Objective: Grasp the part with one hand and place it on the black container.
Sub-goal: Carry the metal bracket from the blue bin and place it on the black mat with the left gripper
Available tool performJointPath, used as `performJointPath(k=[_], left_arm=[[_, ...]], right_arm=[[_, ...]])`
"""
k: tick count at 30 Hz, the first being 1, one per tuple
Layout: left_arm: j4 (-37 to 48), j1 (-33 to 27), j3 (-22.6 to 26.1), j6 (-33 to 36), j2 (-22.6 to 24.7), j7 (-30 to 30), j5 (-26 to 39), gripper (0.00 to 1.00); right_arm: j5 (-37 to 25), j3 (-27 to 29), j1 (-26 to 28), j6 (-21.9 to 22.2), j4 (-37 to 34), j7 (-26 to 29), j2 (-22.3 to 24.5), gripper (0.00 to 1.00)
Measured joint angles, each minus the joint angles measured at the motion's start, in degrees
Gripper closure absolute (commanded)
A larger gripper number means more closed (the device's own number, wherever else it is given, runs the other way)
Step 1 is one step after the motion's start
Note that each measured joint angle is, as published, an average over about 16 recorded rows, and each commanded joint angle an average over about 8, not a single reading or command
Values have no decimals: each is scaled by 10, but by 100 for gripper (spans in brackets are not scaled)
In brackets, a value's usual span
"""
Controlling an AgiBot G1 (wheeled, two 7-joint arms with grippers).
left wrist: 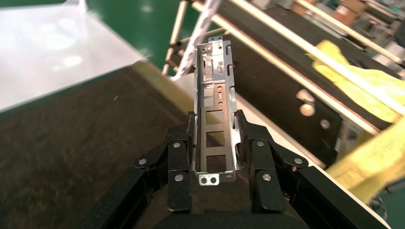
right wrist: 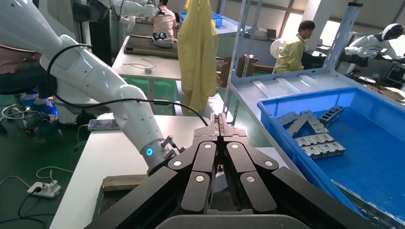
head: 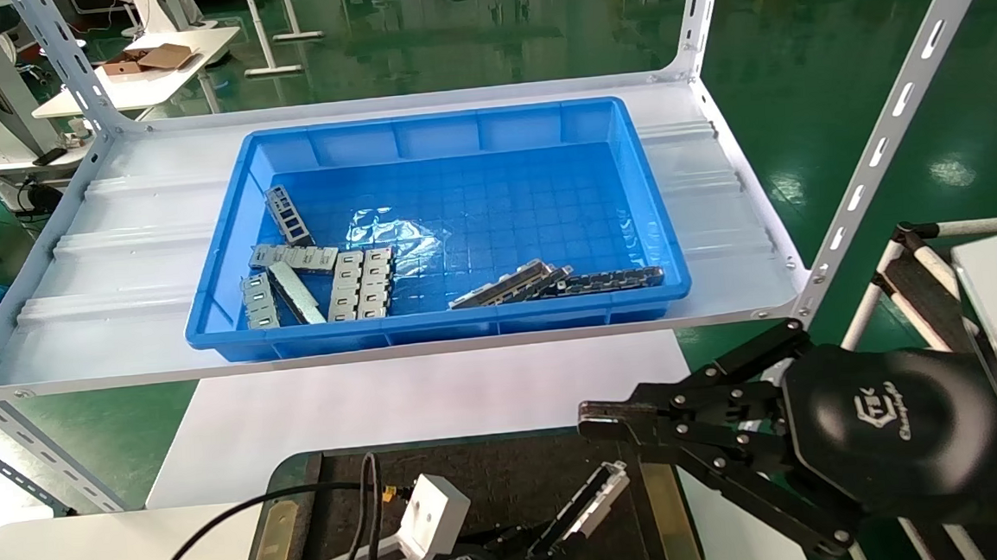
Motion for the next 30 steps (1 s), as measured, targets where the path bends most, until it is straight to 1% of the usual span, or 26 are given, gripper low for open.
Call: performJointPath(k=[6, 14, 23, 30], left_arm=[[-20, 23, 28, -100, 23, -40, 10, 100], [-21, 43, 59, -233, 76, -72, 6, 100], [2, 49, 90, -375, 140, -88, -32, 100], [33, 39, 106, -449, 184, -88, -69, 100]], right_arm=[[0, 0, 0, 0, 0, 0, 0, 100], [0, 0, 0, 0, 0, 0, 0, 100], [0, 0, 0, 0, 0, 0, 0, 100], [0, 0, 0, 0, 0, 0, 0, 100]])
